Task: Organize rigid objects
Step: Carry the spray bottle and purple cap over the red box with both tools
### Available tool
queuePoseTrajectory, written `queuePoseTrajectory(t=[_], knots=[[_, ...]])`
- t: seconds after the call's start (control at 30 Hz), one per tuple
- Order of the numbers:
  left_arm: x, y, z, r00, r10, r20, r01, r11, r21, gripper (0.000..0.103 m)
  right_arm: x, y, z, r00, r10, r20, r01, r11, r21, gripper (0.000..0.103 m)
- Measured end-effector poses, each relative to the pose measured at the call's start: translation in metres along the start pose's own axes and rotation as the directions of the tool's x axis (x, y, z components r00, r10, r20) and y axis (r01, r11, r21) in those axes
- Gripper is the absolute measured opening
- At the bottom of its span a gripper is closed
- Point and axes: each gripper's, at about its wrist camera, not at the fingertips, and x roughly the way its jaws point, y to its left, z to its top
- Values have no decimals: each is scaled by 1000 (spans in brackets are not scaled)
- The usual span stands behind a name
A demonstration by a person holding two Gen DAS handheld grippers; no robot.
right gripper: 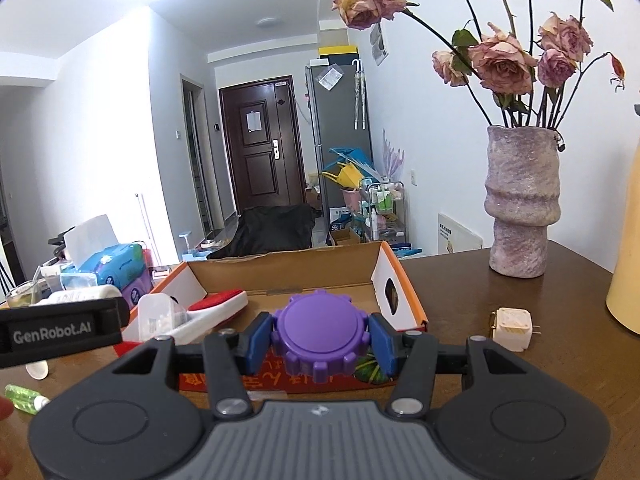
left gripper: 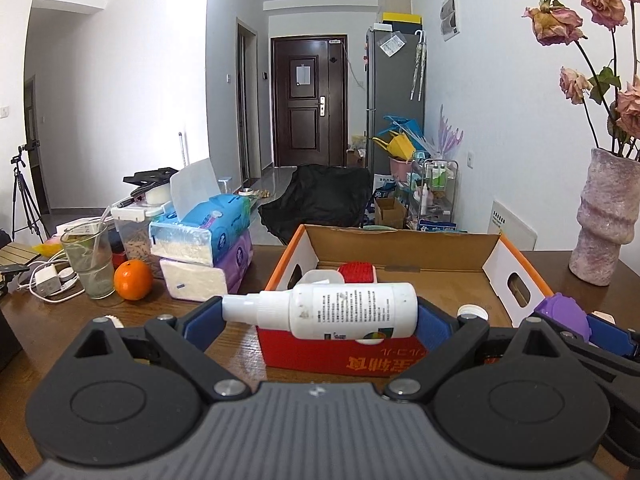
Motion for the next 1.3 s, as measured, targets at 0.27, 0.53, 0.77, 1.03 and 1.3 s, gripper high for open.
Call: queuePoseTrajectory(t=[0.27, 0.53, 0.77, 1.03, 1.3], knots=[[19, -3, 8, 1000, 7, 1, -7, 1000, -4, 98, 20, 1, 9, 1000, 2, 9, -2, 1000, -2, 52], [40, -8, 18, 1000, 11, 10, -11, 1000, -4, 98, 41, 1, 17, 1000, 2, 13, -2, 1000, -6, 52], [61, -16, 24, 1000, 13, 18, -13, 1000, 7, 98, 62, 3, 22, 1000, -1, 12, 1, 1000, -19, 52], [84, -21, 32, 1000, 10, 28, -10, 1000, 13, 98, 84, 5, 28, 1000, -15, 10, 15, 999, -39, 52], [109, -19, 37, 1000, 4, 13, -4, 1000, 4, 98, 106, 5, 33, 1000, -26, 1, 26, 998, -52, 52]])
